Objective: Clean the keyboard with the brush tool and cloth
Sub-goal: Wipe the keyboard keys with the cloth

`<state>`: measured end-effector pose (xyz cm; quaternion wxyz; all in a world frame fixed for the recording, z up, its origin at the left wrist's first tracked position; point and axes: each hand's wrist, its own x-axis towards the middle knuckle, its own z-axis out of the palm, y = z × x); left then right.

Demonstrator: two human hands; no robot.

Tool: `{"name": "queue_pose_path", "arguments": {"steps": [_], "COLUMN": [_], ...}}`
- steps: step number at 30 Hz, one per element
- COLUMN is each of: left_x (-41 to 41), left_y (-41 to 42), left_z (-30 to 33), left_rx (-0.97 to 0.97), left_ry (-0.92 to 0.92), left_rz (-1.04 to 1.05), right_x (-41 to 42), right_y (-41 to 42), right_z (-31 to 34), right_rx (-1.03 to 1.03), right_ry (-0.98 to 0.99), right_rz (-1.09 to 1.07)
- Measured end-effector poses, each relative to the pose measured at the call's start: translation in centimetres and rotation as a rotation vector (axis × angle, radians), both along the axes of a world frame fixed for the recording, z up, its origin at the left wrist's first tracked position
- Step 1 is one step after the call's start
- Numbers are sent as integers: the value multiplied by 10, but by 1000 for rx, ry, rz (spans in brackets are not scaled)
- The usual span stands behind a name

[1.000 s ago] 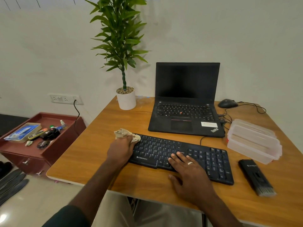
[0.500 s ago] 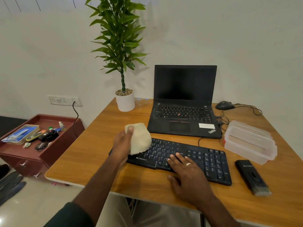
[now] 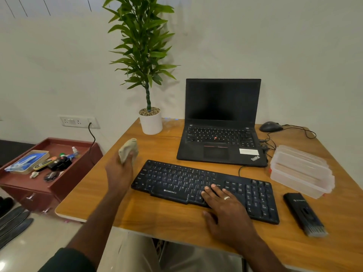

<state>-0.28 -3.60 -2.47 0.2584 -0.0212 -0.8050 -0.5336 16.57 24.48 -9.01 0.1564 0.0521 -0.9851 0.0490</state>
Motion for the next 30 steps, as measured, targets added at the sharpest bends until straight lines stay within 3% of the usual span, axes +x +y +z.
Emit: {"name": "queue_pose_path", "arguments": {"steps": [5,13,20,22,24,26,28,30], "left_x": [11,34,42,37,36,30,25,26], "left_y": [36,83,113,109,100,88,76,70], "left_z": [-25,-20,-18,-9,1,4,6,4], "left_rx": [-659,-887,-693,-374,76,402,353,62], "left_ry": [-151,-97,-107,-240,-428,-498,-381,-183], "left_rz": [-187,-344,-470,-457,-444,-350,-192,-43], "right_x": [1,0,0,2,7,15,24,30], "right_y": [1,0,2,5,12,27,45,61], "right_z": [0,4,5,8,13,17,18,17], "right_rx": [-6,-24,-68,-124,-189,-181,-122,-69], "right_ry": [12,-9,-41,-45,-73,-59,-10,-30], "right_rz": [6,28,41,71,102,87,18,-62]}}
